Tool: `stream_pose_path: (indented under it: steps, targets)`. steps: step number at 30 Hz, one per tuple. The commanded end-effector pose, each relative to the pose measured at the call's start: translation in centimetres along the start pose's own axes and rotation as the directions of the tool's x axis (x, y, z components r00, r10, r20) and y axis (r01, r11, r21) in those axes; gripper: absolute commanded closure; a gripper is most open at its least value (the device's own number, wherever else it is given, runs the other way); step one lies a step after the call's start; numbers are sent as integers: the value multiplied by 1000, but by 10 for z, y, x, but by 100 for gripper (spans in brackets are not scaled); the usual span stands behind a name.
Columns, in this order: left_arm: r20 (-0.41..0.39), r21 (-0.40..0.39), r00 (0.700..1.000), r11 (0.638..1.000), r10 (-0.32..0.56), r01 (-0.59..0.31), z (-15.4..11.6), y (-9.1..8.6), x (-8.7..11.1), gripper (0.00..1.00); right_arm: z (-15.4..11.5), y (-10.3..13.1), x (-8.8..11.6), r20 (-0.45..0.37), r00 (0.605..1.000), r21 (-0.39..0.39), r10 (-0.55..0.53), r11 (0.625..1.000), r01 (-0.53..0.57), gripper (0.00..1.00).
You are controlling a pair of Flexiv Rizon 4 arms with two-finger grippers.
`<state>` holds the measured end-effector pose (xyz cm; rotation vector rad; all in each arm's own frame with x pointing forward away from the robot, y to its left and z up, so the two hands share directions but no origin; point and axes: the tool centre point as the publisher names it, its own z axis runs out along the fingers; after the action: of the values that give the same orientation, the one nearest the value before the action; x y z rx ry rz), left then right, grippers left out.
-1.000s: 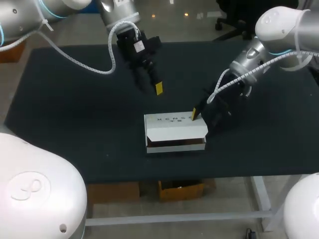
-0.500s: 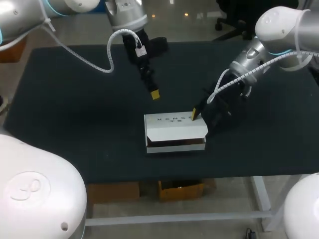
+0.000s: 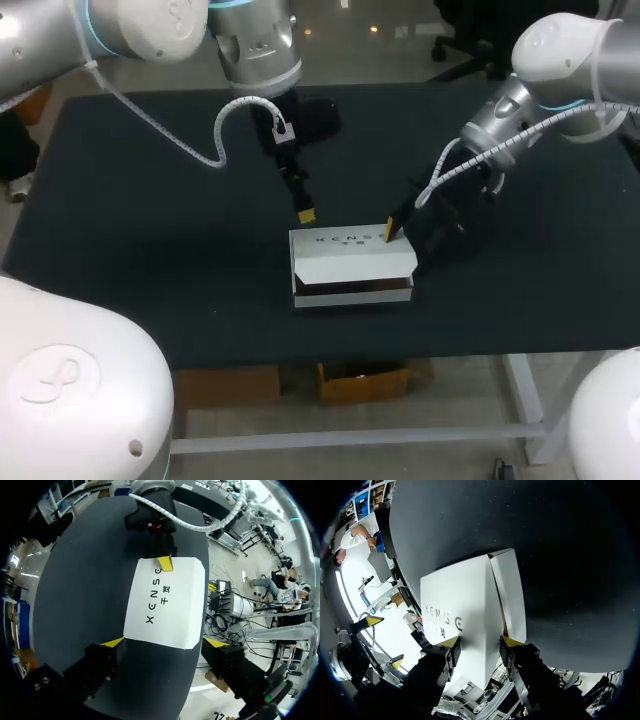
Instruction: Assemble the packaging by folding the flat box into shape, placing the metal phone stand inside, and closing the box properly
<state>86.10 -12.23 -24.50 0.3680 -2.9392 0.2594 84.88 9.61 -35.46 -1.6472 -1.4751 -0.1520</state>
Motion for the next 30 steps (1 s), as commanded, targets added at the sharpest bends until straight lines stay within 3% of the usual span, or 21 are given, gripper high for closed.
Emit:
stream_pose_path:
  steps: [1,8,12,26,30]
  targets:
    - [32,-2,1000,1000,-1,1,-1,0,3,0,0,2,0,1,1000,5,0,1000,0,52]
    - [63,-35,997,999,33,-31,4,-8,0,0,0,2,0,1,1000,5,0,1000,0,53]
    - [132,-18,988,997,78,-76,10,-10,11,0,0,2,0,1,1000,5,0,1000,0,53]
    - [290,7,954,997,71,-77,31,-8,51,0,0,2,0,1,1000,5,0,1000,0,53]
    - [322,0,942,996,89,-94,42,-10,53,0,0,2,0,1,1000,5,0,1000,0,53]
